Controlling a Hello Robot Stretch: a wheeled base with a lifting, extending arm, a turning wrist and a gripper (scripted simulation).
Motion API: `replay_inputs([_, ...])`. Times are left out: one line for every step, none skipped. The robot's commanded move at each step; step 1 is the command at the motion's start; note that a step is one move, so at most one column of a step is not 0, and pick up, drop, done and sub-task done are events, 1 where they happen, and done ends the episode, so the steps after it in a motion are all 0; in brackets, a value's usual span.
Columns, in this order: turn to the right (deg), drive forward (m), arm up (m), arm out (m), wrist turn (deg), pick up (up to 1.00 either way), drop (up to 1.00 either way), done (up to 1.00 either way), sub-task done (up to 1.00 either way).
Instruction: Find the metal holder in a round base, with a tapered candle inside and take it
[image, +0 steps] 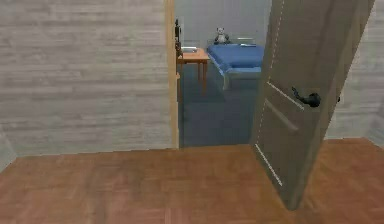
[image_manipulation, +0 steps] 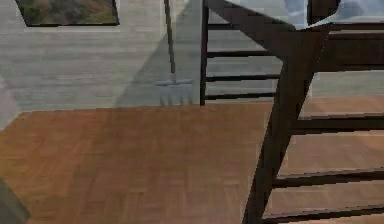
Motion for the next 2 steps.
replay_inputs([0.0,1.0,0.0,0.0,0.0,0.0,0.0,0.0,0.0])
replay_inputs([0.0,0.5,0.0,0.0,0.0,0.0,0.0,0.0,0.0])
